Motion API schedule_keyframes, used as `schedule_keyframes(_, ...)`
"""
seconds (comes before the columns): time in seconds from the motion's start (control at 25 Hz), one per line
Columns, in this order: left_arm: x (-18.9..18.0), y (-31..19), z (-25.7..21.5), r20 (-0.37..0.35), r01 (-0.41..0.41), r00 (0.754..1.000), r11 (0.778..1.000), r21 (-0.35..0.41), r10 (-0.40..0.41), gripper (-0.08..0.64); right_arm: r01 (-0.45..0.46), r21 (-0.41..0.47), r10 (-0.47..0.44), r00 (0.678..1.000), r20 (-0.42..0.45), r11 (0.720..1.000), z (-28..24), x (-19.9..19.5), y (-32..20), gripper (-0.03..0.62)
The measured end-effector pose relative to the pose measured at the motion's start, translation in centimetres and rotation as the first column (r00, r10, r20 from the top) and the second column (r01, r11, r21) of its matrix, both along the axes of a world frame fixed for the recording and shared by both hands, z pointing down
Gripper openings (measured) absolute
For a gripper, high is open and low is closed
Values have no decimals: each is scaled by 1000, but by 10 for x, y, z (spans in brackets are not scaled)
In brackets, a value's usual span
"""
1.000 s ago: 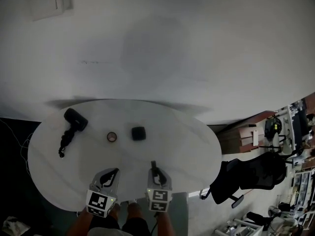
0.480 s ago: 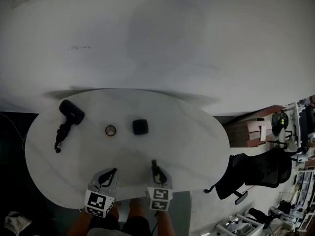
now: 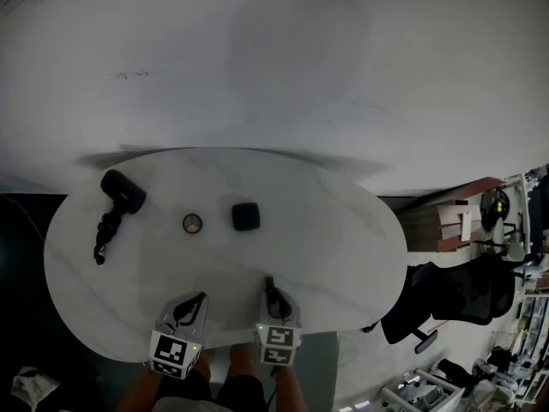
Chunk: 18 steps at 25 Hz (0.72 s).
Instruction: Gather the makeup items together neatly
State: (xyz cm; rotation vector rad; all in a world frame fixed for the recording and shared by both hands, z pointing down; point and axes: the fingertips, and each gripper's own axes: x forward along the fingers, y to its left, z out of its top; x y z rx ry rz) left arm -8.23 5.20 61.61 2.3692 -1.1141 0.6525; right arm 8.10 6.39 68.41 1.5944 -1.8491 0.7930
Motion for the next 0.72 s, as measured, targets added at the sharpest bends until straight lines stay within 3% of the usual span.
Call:
schedule_keyframes(0.32, 3, 2, 1, 4, 1, 1000, 1000, -5, -1, 11, 6, 7, -6, 1000, 7, 1000, 1, -3, 0, 110)
schedule_keyframes(0.48, 4, 2, 3, 5, 0, 1000, 1000, -10, 0, 11, 24, 9, -24, 999, 26, 1000, 1, -10, -2, 210)
schedule_keyframes(0.72, 4, 1, 0, -5, 2, 1000, 1000, -3, -2, 11, 23, 3, -23, 1000, 21, 1000, 2, -11, -2, 212)
